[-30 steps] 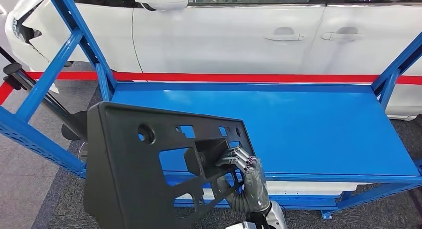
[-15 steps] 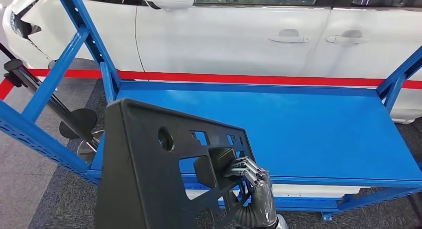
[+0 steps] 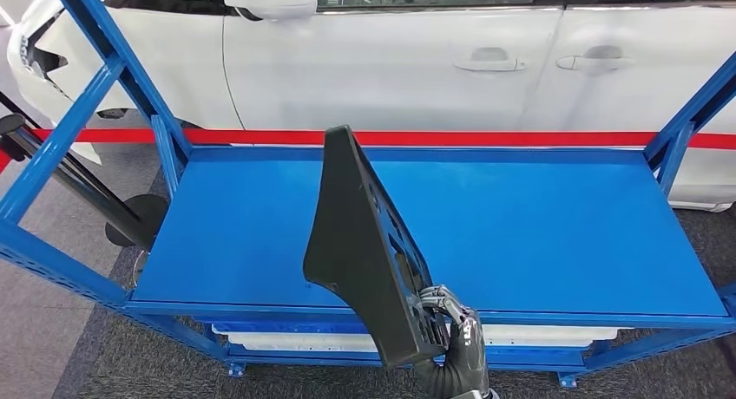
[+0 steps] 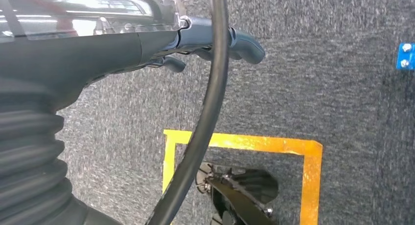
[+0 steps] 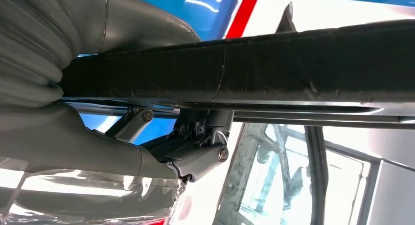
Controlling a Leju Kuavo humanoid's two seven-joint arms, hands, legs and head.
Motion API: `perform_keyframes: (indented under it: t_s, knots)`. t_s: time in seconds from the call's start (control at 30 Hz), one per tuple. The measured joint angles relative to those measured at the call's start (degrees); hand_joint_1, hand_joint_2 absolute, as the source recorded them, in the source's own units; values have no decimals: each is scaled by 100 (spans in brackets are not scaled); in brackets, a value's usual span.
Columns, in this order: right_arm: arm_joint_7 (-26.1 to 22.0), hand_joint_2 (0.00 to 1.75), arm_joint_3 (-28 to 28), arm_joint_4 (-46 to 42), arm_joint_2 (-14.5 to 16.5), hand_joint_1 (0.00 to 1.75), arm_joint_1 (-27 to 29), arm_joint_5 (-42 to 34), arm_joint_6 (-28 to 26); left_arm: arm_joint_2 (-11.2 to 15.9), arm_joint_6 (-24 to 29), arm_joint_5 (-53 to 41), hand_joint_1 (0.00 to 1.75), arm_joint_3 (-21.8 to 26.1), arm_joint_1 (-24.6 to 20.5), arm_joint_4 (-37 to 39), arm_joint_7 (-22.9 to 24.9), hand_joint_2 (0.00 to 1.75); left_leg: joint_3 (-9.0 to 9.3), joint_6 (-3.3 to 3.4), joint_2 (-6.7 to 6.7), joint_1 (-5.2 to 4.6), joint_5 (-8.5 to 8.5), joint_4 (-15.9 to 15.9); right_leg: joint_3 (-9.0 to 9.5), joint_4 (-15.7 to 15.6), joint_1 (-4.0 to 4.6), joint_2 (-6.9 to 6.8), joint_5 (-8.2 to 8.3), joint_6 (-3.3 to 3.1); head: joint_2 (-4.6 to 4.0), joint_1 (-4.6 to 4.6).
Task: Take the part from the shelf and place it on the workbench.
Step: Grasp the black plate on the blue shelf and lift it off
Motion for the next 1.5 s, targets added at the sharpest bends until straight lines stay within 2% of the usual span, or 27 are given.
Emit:
perform_keyframes:
  t_s: [0.07, 0.13, 0.27, 0.33, 0.4, 0.43, 0.47, 0.5, 0.57, 0.63, 0.67, 0.77, 0.8, 0.87, 0.93, 0.97, 1.0, 1.03, 1.1, 1.17, 1.2, 1.27, 1.3, 1.33, 1.43, 1.47, 1.5]
  knots:
    - [-1, 175, -11, 18, 1, 175, 11, -7, -1, -3, 0, -2, 0, 5, -10, -1, 1, 175, 393, 105, 3, -54, 356, -774, 17, 5, 39, 3, 2, -1, 0, 1]
    - [1, 175, -28, 32, 1, 175, 23, -12, -3, -7, 1, -4, 0, 7, -24, -2, 0, 175, 631, 177, 19, -108, 530, -1287, 20, 14, 56, -3, 15, 17, 0, 2]
    - [10, 175, -84, 55, 1, 175, 66, -50, -31, -25, 6, -28, 0, 17, -19, -2, 5, 175, 619, 262, 43, -113, 670, -1428, -10, 28, 33, -2, 14, 139, 0, 2]
    - [6, 175, -127, 66, 0, 175, 121, -92, -55, -40, 21, -59, 0, 36, -28, -2, 10, 175, 560, 327, 63, -77, 787, -1494, -142, 333, 15, 9, -310, 205, 0, 2]
    - [-22, 175, -164, 78, -1, 175, 168, -124, -70, -45, 44, -80, 0, 63, -31, -2, 10, 175, 462, 354, 74, -78, 863, -1497, -373, 998, -25, 10, -798, 258, 0, 2]
    - [-41, 175, -179, 85, -1, 175, 191, -134, -74, -49, 52, -87, 0, 76, -29, -2, 10, 175, 409, 350, 79, -77, 896, -1492, -453, 1301, -47, 9, -955, 283, 0, 2]
    - [-64, 175, -193, 90, -1, 175, 215, -139, -78, -54, 56, -91, 0, 87, -27, -2, 10, 175, 359, 341, 83, -75, 927, -1483, -456, 1452, -68, 8, -1003, 307, 0, 2]
    - [-82, 175, -205, 95, -1, 175, 235, -143, -83, -60, 57, -93, 0, 96, -25, -2, 10, 175, 311, 328, 85, -70, 955, -1471, -358, 1406, -90, 7, -946, 326, 0, 2]
    - [-110, 175, -223, 99, -1, 175, 253, -152, -93, -73, 57, -96, 0, 107, -29, -2, 14, 175, 227, 286, 84, -59, 1001, -1424, 139, 732, -132, 3, -651, 348, 0, 2]
    - [-129, 175, -235, 100, -1, 175, 265, -167, -98, -81, 59, -103, 0, 111, -27, -3, 24, 175, 179, 227, 76, -59, 1040, -1372, 590, 50, -124, 11, -456, 316, 0, 2]
    - [-138, 175, -241, 100, -1, 175, 281, -175, -99, -83, 61, -106, 0, 113, -28, -4, 30, 175, 171, 193, 73, -62, 1060, -1354, 684, -115, -111, 18, -431, 284, 0, 2]
    - [-146, 175, -256, 102, -1, 175, 340, -193, -100, -86, 63, -110, 0, 117, -18, -4, 45, 175, 136, 68, 64, -52, 1118, -1347, 605, -165, -91, 27, -350, 143, 0, 1]
    - [-136, 175, -261, 108, -1, 175, 362, -204, -99, -87, 63, -111, 0, 119, -12, -4, 48, 175, 92, 35, 60, -42, 1024, -1284, 554, -172, -96, 21, -295, 94, 0, 1]
    - [-111, 175, -274, 125, -1, 175, 430, -227, -99, -94, 62, -115, 0, 121, -1, -4, 48, 175, -57, 1, 54, -22, 536, -872, 424, -187, -101, -1, -177, 12, 0, 1]
    - [-98, 175, -292, 145, -1, 175, 487, -237, -102, -103, 61, -122, 0, 121, -1, -4, 48, 175, -220, -15, 54, -21, 21, -184, 258, -171, -75, -10, -64, -24, 0, 1]
    - [-98, 175, -302, 155, -1, 175, 501, -237, -104, -103, 61, -125, 0, 121, -2, -4, 47, 175, -236, -16, 54, -21, -70, 78, 170, -157, -60, -12, -9, -25, 0, 1]
    - [-97, 175, -311, 167, -1, 175, 514, -237, -108, -103, 61, -127, 0, 121, -3, -4, 46, 175, -169, -9, 54, -23, -24, 176, 84, -137, -46, -13, 39, -24, 0, 1]
    - [-97, 175, -319, 175, -1, 175, 529, -237, -114, -103, 61, -131, 0, 121, -4, -4, 44, 175, -1, 9, 54, -26, 118, 66, 5, -113, -35, -14, 80, -18, 0, 0]
    - [-97, 175, -331, 183, -1, 175, 554, -237, -127, -103, 60, -149, 0, 121, -9, -9, 40, 175, 560, 80, 49, -49, 366, -641, -121, -57, -17, -15, 144, 6, 0, 0]
    - [-97, 175, -338, 184, -1, 175, 559, -236, -131, -103, 58, -166, 0, 122, -22, -15, 36, 175, 997, 141, 43, -88, 363, -1334, -196, -14, -9, -23, 210, 59, 0, 1]
    - [-97, 175, -341, 185, -1, 175, 561, -235, -131, -103, 58, -169, 0, 122, -25, -17, 34, 175, 1071, 159, 42, -108, 324, -1494, -218, -11, -13, -29, 249, 92, 0, 1]
    - [-97, 175, -346, 186, -1, 175, 573, -230, -128, -107, 56, -177, 0, 123, -18, -17, 33, 175, 1041, 203, 51, -112, 383, -1577, -238, -17, -29, -33, 314, 167, 0, 1]
    - [-98, 175, -348, 186, -1, 175, 587, -228, -126, -110, 54, -181, 0, 124, -14, -17, 33, 175, 1012, 234, 62, -101, 442, -1604, -264, 18, -37, -24, 260, 201, 0, 2]
    - [-98, 175, -349, 187, -1, 175, 601, -226, -125, -113, 51, -189, 0, 126, -10, -18, 34, 175, 970, 274, 75, -87, 506, -1629, -313, 132, -42, -16, 111, 232, 0, 2]
    - [-99, 175, -363, 205, -3, 175, 635, -223, -117, -116, 46, -216, 0, 140, -11, -20, 35, 175, 783, 350, 107, -80, 660, -1635, -558, 982, -72, -2, -638, 301, 0, 2]
    - [-99, 175, -373, 215, -3, 175, 644, -223, -111, -116, 46, -221, 0, 145, -10, -20, 35, 175, 711, 351, 113, -82, 707, -1622, -590, 1249, -88, -2, -746, 325, 0, 2]
    - [-99, 175, -384, 222, -3, 175, 653, -223, -106, -117, 45, -225, 0, 149, -10, -21, 36, 175, 640, 344, 115, -83, 751, -1600, -556, 1387, -106, -3, -722, 347, 0, 2]
